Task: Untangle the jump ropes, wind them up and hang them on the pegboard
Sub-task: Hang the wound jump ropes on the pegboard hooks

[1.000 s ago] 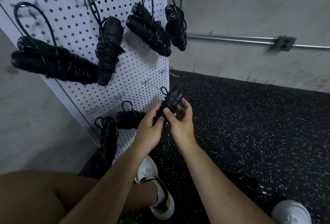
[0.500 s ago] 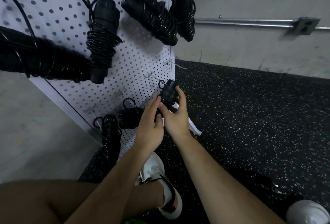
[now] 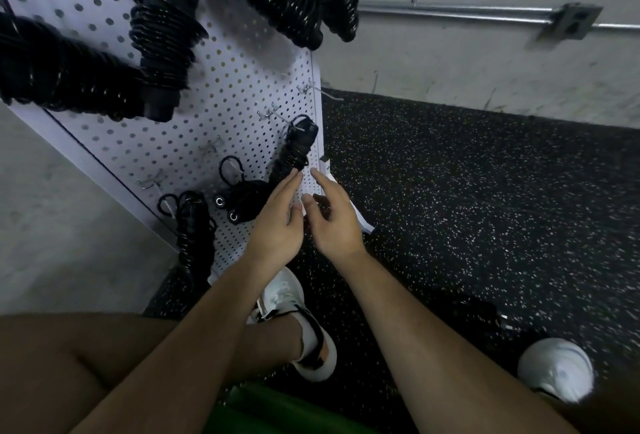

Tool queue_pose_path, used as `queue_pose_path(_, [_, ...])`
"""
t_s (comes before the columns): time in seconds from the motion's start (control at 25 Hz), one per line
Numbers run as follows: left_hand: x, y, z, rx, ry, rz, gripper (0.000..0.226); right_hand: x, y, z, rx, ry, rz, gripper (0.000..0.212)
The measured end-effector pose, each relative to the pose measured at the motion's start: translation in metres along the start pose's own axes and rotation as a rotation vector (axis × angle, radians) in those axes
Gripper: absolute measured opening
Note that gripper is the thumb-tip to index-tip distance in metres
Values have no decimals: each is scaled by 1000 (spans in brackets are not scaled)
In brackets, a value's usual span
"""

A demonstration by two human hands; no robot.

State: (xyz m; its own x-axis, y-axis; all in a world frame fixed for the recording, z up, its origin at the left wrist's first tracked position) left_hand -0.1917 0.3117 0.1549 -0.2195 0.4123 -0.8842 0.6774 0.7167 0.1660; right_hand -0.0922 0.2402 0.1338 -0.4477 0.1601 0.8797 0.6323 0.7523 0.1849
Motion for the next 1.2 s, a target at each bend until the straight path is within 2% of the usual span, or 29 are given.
queue_pose_path(0.2, [14, -19, 44, 123, 107, -24, 47, -44, -43, -34, 34, -186, 74, 40])
queue_pose_path(0.36, [29, -42, 122, 363, 472, 40, 52, -106, -86, -71, 126, -674, 103, 46])
queue_pose_path(0.48, [35, -61, 192, 617, 554, 32, 54, -164, -125, -109, 276, -921, 296, 52])
queue_pose_path(0.56, [43, -75, 234, 781, 581, -18, 56, -201, -152, -136, 366, -988, 458, 61])
queue_pose_path(0.68, [54, -92, 285, 942, 632, -47, 64, -244, -177, -164, 505, -1042, 648, 80])
queue_pose_path(0.8, [64, -93, 320, 1064, 724, -67, 74, -273, -175, -173, 583, -1035, 736, 91])
queue_pose_path(0.88, [72, -97, 335, 1138, 760, -82, 77, -285, -175, -171, 548, -1002, 774, 86])
queue_pose_path(0.96, [81, -111, 345, 1187, 737, -128, 77, -291, -185, -164, 450, -1024, 776, 72])
queue_pose_path(1.04, [89, -125, 349, 1158, 664, -196, 75, -295, -199, -154, 395, -1059, 780, 66])
queue_pose_path(1.2, [92, -126, 351, 1017, 508, -240, 57, -303, -207, -154, 399, -978, 786, 74])
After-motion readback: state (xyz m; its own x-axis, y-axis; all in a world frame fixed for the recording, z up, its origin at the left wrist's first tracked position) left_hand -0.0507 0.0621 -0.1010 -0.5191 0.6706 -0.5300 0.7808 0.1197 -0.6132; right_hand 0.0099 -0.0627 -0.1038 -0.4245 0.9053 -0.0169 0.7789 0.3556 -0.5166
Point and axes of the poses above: each hand's wrist, its own y-axis towards the middle knuckle, its own z-axis out of the palm, x = y × z, the point moved 4 cm from there along y, towards the middle knuckle, and after that the axes turned 10 degrees about -y, right-handed, at the moved point
